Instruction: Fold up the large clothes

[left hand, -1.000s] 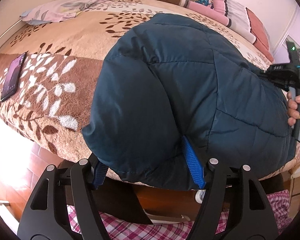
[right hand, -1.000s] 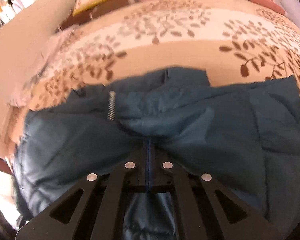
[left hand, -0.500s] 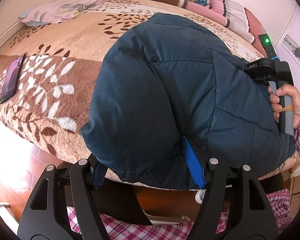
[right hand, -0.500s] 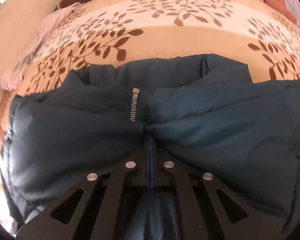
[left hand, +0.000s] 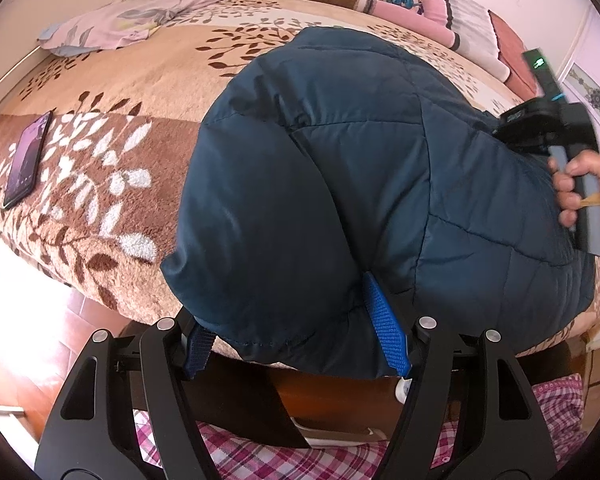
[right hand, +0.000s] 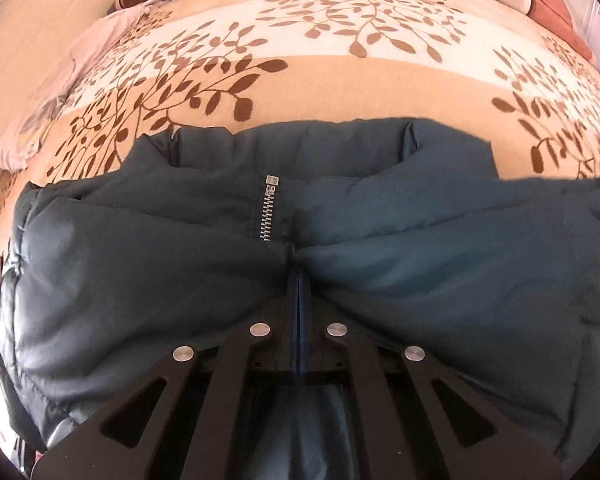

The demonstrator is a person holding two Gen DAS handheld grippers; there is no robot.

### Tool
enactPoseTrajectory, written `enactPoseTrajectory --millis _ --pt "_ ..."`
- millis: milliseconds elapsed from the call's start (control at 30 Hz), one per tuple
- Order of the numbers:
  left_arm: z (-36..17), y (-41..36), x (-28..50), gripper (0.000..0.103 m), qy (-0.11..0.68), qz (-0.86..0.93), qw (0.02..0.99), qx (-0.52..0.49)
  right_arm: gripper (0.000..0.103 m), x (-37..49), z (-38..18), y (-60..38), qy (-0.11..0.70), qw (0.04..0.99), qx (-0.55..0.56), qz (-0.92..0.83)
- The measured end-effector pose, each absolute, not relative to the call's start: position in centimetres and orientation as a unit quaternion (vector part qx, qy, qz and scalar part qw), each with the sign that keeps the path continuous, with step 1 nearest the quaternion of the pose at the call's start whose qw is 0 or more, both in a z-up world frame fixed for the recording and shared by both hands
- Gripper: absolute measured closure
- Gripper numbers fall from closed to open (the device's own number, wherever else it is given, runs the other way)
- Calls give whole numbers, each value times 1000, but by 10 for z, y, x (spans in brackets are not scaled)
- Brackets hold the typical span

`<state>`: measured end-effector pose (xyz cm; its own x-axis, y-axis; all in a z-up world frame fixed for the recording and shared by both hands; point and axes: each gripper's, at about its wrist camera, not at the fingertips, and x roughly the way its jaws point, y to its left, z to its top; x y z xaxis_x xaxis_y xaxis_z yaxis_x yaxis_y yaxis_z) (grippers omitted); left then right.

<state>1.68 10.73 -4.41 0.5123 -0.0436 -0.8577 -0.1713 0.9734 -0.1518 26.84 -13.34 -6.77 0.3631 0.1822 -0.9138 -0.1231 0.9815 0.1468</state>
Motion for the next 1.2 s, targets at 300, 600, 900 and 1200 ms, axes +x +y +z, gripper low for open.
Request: enactPoseTrajectory --millis 300,600,900,1200 --pt "-44 108 14 35 492 39 863 -113 103 203 -9 -137 508 848 37 145" --pt "-42 106 12 35 488 43 865 -106 103 182 -61 -140 574 807 48 131" --pt "-41 103 13 35 486 43 867 -101 103 191 -80 -135 584 800 34 132" --pt "-41 102 14 35 486 44 867 -98 103 190 -83 -139 584 799 47 138"
